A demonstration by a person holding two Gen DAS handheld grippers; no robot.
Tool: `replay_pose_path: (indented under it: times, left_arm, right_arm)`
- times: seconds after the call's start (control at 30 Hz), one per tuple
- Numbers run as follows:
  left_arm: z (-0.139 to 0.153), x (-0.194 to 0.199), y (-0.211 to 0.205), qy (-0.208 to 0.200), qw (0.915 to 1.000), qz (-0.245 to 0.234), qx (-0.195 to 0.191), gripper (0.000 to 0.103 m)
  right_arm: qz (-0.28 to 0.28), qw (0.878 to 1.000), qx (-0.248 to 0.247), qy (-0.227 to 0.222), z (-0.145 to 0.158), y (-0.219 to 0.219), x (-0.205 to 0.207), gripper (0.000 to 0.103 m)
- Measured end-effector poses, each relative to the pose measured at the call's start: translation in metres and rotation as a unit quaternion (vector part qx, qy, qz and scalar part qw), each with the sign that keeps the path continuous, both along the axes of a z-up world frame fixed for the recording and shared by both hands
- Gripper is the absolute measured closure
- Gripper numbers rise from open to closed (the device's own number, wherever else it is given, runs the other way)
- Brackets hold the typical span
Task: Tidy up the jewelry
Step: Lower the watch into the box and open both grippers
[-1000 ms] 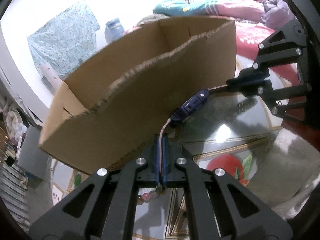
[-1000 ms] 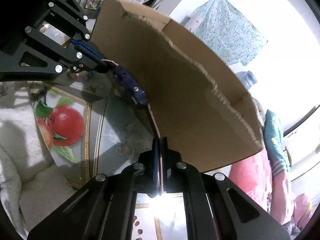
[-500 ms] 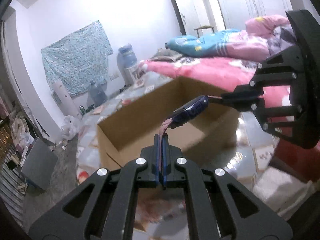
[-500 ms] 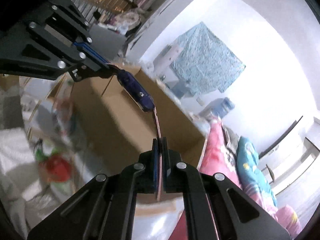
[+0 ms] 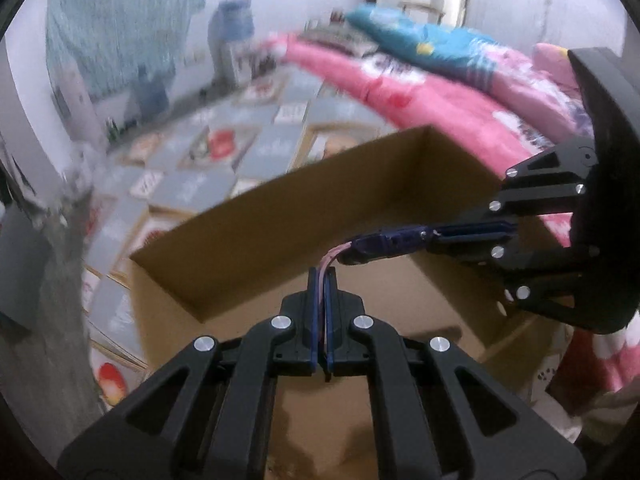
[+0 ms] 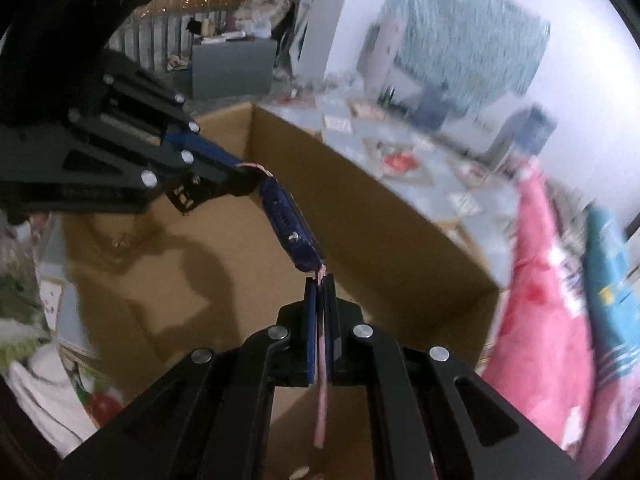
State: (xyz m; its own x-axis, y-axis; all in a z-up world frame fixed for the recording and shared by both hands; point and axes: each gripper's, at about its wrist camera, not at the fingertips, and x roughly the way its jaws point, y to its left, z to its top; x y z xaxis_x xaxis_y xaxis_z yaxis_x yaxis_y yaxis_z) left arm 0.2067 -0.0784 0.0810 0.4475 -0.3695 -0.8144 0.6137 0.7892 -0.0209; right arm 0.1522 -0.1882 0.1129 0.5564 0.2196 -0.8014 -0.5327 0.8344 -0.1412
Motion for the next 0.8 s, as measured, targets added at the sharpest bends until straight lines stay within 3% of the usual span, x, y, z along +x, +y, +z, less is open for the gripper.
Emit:
replay_pose_path:
  times: [0.13, 0.27, 0.57, 0.8]
  left_arm:
    - [-0.023, 0.040, -0.005, 0.087, 0.9960, 0.020, -0.004, 0.099]
    - [-0.035, 0.064, -0.008, 0.117, 0.9921, 0.043, 0.007, 0.091]
    - [-0.032, 0.071, 0.007, 0.088, 0.9920, 0.091, 0.004, 0.063]
    - [0.011, 0.046, 0.031, 0.028, 0.9923, 0.114, -0.042, 0.038]
  right_arm:
    - [-0.030, 0.997, 0.013, 0.076, -0.013, -0.013, 0.043, 0.099]
    - [-0.068, 0.990, 0.017, 0.121, -0.024, -0.026, 0.077, 0.095]
    - [-0.102, 0.989, 0.046, 0.095, -0.015, -0.046, 0.086, 0.093]
    - [-0.124, 0.988, 0.072, 0.066, 0.009, -0.058, 0.068, 0.093]
